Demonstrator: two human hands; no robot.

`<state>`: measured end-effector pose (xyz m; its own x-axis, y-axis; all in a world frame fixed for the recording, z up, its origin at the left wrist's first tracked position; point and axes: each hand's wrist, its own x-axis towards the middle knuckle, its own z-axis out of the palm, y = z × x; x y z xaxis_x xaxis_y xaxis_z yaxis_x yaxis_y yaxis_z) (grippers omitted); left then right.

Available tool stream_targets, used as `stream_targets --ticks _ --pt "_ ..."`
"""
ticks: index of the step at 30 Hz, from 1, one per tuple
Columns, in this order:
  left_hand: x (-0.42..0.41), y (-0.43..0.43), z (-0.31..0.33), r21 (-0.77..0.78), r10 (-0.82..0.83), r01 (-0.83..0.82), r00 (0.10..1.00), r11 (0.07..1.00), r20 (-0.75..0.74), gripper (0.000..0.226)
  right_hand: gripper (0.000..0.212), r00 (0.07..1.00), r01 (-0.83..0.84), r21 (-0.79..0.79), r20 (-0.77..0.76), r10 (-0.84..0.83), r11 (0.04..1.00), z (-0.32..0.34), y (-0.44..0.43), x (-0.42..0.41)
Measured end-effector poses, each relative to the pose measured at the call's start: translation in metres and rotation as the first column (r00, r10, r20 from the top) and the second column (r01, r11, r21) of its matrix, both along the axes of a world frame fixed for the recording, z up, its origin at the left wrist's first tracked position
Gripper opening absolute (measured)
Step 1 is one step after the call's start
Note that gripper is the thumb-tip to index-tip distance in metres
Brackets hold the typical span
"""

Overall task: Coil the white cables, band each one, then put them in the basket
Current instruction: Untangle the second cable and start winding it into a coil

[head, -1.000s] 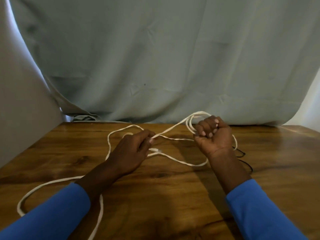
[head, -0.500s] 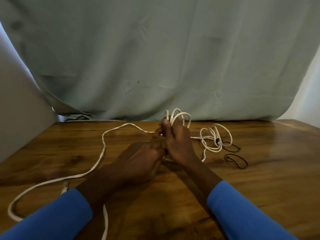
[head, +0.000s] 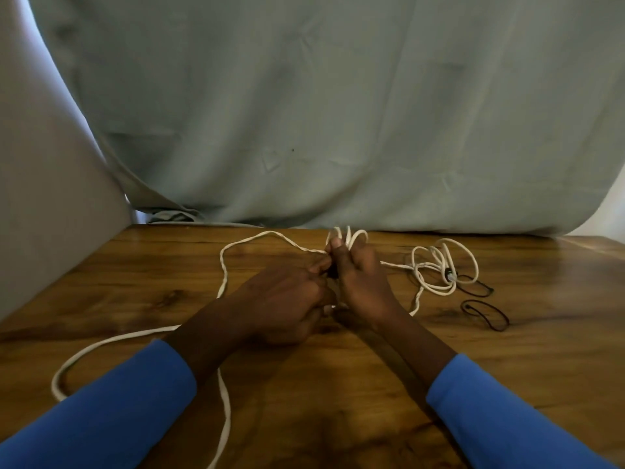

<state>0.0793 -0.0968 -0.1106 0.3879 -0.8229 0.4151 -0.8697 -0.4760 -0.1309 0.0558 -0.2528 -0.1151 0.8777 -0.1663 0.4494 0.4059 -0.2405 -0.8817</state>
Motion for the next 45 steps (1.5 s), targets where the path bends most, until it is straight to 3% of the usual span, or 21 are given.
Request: stream_targets --ticks 4,7,10,12,15,17,21,23,25,28,30,33,37,39,41,43,45 --pt "0.002 0.002 0.002 -0.075 -0.095 0.095 0.995 0.993 0.008 0.022 0.035 0.999 0.038 -0.306 0.026 -0.031 0.951 -0.010 -0.004 0.004" --pt "0.005 0.014 0.008 -0.366 -0.081 0.063 0.996 0.929 -0.034 0.014 0.034 1.000 0.024 -0.350 0.011 -0.022 0.936 -0.006 -0.007 0.002" --pt "0.007 0.014 0.010 -0.708 -0.156 -0.092 0.948 0.701 -0.278 0.015 0.035 0.998 -0.057 -0.168 -0.046 0.050 0.984 -0.004 -0.006 0.000" --pt "0.009 0.011 0.010 -0.793 -0.214 -0.199 0.899 0.575 -0.381 0.021 0.037 0.987 -0.143 0.036 -0.074 0.145 0.989 0.005 -0.003 0.002" --pt "0.015 0.006 0.000 -0.716 -0.253 -0.256 0.815 0.649 -0.521 0.053 0.037 0.907 -0.356 0.397 -0.069 0.415 0.846 0.016 0.000 0.002" --pt "0.013 0.001 -0.008 -0.696 -0.301 -0.221 0.784 0.683 -0.544 0.049 0.035 0.807 -0.480 0.528 -0.046 0.588 0.701 0.016 0.002 -0.001" --pt "0.006 -0.006 -0.008 -0.769 -0.345 -0.202 0.804 0.607 -0.484 0.027 0.038 0.622 -0.584 0.671 0.007 0.783 0.458 0.016 0.003 -0.002" --pt "0.010 -0.009 -0.008 -0.781 -0.353 -0.275 0.774 0.561 -0.526 0.040 0.035 0.605 -0.562 0.715 0.012 0.797 0.416 0.018 0.002 -0.001" --pt "0.016 -0.012 -0.009 -0.770 -0.426 -0.387 0.664 0.507 -0.615 0.054 0.032 0.604 -0.536 0.735 -0.012 0.797 0.416 0.017 0.002 0.000" --pt "0.021 -0.014 -0.008 -0.750 -0.625 -0.534 0.444 0.391 -0.642 0.033 0.041 0.619 -0.490 0.749 -0.062 0.783 0.446 0.013 0.001 0.005" --pt "0.020 -0.018 -0.006 -0.741 -0.682 -0.580 0.392 0.338 -0.618 0.030 0.048 0.609 -0.477 0.758 -0.078 0.789 0.444 0.011 0.001 0.008" --pt "0.017 -0.023 -0.008 -0.727 -0.633 -0.614 0.438 0.307 -0.638 0.029 0.058 0.670 -0.418 0.743 -0.137 0.730 0.522 0.010 0.008 0.011" --pt "0.016 -0.024 -0.017 -0.765 -0.308 -0.466 0.723 0.444 -0.619 0.034 0.060 0.854 -0.200 0.598 -0.283 0.437 0.777 0.008 0.016 0.008" --pt "0.007 -0.019 -0.012 -0.825 -0.162 -0.325 0.884 0.462 -0.438 0.038 0.060 0.896 -0.110 0.480 -0.332 0.297 0.870 0.008 0.018 0.004" --pt "-0.006 -0.012 0.004 -0.850 -0.100 -0.101 0.979 0.516 -0.177 0.049 0.061 0.906 -0.070 0.421 -0.352 0.234 0.904 0.007 0.019 0.001" --pt "-0.016 -0.008 0.017 -0.735 -0.065 0.053 0.998 0.676 0.013 0.070 0.051 0.911 -0.089 0.399 -0.337 0.236 0.912 0.004 0.022 0.002" --pt "-0.019 -0.007 0.028 -0.581 0.055 0.030 0.990 0.814 0.128 0.081 0.032 0.960 -0.054 0.121 -0.267 0.085 0.991 -0.003 0.021 0.005"
